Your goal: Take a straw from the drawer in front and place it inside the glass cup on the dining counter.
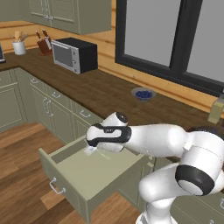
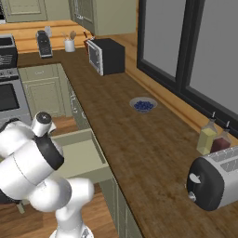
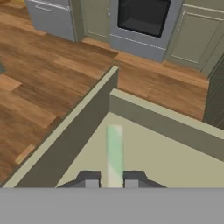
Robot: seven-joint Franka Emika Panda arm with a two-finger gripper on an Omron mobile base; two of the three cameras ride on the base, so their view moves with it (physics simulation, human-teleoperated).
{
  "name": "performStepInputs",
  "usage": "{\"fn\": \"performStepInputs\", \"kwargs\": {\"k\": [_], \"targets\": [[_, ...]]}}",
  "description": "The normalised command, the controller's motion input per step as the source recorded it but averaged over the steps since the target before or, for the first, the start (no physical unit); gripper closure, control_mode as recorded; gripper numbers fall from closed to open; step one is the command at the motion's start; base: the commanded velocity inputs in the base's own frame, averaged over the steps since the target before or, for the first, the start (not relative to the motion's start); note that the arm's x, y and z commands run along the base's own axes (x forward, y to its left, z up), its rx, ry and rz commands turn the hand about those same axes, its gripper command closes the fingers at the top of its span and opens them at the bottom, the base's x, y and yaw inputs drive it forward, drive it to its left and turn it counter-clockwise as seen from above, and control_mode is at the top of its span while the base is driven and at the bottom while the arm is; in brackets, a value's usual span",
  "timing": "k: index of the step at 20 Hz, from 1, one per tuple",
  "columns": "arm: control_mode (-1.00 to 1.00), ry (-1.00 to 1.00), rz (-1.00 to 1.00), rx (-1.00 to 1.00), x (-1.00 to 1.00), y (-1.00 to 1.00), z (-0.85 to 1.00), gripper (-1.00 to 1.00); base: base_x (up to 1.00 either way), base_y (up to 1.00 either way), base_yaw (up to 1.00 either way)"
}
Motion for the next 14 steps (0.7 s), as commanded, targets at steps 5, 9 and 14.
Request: {"fn": "performStepInputs", "kwargs": {"k": [5, 9, 14], "targets": [[-1.00, 0.00, -0.04, 0.04, 0.01, 0.00, 1.00, 1.00, 0.00, 0.00, 0.00], [-1.00, 0.08, -0.10, 0.00, 0.00, 0.00, 1.00, 1.00, 0.00, 0.00, 0.00], [-1.00, 0.12, -0.10, 0.00, -0.03, -0.12, 1.00, 1.00, 0.00, 0.00, 0.00]]}}
